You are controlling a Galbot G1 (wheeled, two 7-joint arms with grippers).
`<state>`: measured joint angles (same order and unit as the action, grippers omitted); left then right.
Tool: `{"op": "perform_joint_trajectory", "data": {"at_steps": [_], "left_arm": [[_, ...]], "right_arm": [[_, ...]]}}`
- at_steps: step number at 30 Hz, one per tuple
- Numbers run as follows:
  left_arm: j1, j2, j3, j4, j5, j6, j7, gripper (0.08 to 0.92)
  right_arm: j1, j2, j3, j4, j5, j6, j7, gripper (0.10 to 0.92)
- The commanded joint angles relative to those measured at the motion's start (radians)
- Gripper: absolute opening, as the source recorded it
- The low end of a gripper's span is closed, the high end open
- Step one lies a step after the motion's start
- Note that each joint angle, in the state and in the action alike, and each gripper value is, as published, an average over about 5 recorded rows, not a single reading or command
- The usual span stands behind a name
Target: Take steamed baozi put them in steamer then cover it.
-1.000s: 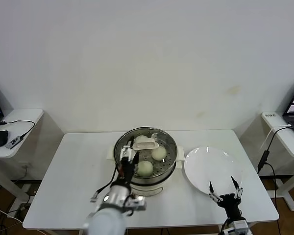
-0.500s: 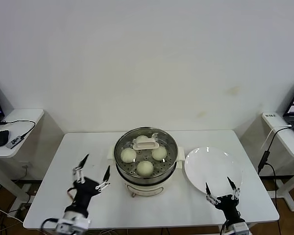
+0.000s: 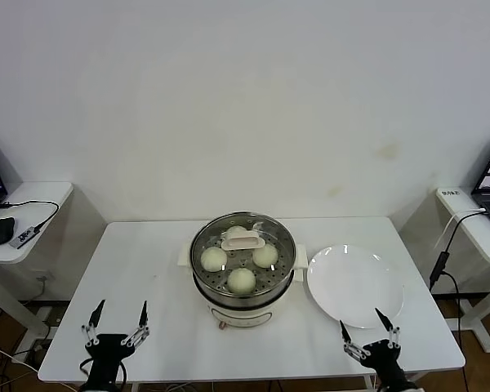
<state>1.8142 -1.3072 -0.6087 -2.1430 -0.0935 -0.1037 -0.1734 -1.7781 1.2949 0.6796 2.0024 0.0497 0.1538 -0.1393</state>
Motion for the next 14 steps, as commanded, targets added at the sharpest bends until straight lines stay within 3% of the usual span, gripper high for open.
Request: {"op": "perform_joint_trajectory", "data": {"at_steps": [1,14], "left_arm": [[0.064,-0.029,-0.037,0.038,-0.135,-0.090,-0.014,0.823],[0.065,-0.066,-0.013,0.030,-0.048,-0.086,-0.002,0.823]], "right_arm": [[-0.062,-0.068,-0.044,0.033,0.088,0.004,0.008,0.823],[-0.066,-0.050,-0.054,0.047,0.028,0.017,0.009,0.823]]}}
